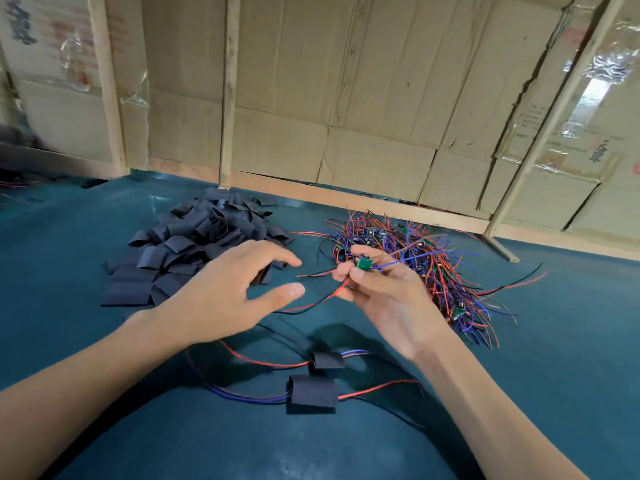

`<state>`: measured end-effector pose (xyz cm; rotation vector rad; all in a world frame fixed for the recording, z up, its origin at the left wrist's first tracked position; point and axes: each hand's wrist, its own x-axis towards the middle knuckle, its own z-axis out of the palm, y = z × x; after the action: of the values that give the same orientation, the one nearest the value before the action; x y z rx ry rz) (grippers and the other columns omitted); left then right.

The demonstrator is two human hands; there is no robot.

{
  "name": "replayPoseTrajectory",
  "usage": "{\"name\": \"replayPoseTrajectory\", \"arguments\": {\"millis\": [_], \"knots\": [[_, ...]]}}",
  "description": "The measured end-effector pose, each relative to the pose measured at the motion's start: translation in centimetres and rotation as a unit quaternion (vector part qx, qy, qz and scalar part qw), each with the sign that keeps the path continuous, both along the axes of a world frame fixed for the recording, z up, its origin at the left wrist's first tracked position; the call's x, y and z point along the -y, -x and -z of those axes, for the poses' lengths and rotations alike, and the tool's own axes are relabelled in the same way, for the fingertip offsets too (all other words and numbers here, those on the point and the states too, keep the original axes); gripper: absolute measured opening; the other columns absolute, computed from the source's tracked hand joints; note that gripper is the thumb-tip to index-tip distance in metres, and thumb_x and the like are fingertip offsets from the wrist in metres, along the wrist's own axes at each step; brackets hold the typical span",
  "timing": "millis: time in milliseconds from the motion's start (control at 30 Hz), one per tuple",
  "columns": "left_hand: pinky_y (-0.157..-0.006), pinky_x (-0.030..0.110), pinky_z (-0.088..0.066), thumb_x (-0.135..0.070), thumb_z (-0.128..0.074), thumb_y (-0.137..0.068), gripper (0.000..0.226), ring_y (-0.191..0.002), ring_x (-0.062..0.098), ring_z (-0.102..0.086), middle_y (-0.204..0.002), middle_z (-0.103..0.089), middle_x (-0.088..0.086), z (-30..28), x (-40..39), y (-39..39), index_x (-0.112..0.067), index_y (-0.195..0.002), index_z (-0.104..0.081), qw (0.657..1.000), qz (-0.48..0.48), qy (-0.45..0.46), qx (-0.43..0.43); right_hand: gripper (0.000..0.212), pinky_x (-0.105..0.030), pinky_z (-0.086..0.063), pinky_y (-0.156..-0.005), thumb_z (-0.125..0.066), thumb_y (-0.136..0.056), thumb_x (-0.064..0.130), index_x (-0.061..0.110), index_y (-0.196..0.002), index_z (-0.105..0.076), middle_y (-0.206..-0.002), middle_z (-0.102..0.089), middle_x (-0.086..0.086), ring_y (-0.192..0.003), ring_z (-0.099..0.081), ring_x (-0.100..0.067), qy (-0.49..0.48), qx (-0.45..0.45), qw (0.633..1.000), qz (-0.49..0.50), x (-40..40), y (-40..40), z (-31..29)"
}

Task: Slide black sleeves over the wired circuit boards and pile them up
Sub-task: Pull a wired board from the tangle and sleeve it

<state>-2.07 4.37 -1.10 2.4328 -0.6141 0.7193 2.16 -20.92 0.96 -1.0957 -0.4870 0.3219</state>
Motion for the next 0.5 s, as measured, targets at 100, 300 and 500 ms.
{"name": "replayPoseTrajectory", "arguments": {"millis": [100, 300, 500], "knots": [[-0.090, 0.024, -0.041, -0.075, -0.043, -0.089, 0.054, -0.098, 0.000, -0.048, -0.101, -0.053, -0.026, -0.6, 1.6, 0.6, -0.040, -0.130, -0.053, 0.997, 0.027, -0.065, -0.017, 0.038, -0.037, -0.059, -0.081, -0.065, -0.080, -0.005, 0.005, -0.117, -0.060, -0.095, -0.073, -0.016, -0.087, -0.072, -0.029, -0.033, 0.004, 0.998, -0.055, -0.6, 0.7, -0.1], [-0.077, 0.039, -0.044, -0.044, -0.037, -0.104, 0.034, -0.080, 0.016, -0.046, -0.076, -0.048, -0.007, -0.6, 2.9, 1.3, -0.023, -0.085, -0.057, 0.993, 0.080, -0.073, -0.037, 0.035, -0.030, -0.055, -0.073, -0.069, -0.081, 0.003, 0.006, -0.116, -0.063, -0.100, -0.073, -0.014, -0.084, -0.068, -0.021, -0.033, 0.035, 0.999, -0.014, -1.8, 1.3, -0.2], [-0.068, 0.036, -0.044, -0.052, -0.022, -0.099, 0.038, -0.070, 0.014, -0.045, -0.077, -0.043, -0.010, -0.7, 3.1, 1.5, -0.022, -0.086, -0.042, 0.992, 0.006, -0.120, -0.025, 0.010, -0.027, -0.045, -0.052, -0.080, -0.078, 0.021, 0.012, -0.079, -0.075, -0.068, -0.059, -0.004, -0.056, -0.050, -0.016, 0.171, 0.016, 0.985, 0.025, -2.7, 2.1, 0.7]]}}
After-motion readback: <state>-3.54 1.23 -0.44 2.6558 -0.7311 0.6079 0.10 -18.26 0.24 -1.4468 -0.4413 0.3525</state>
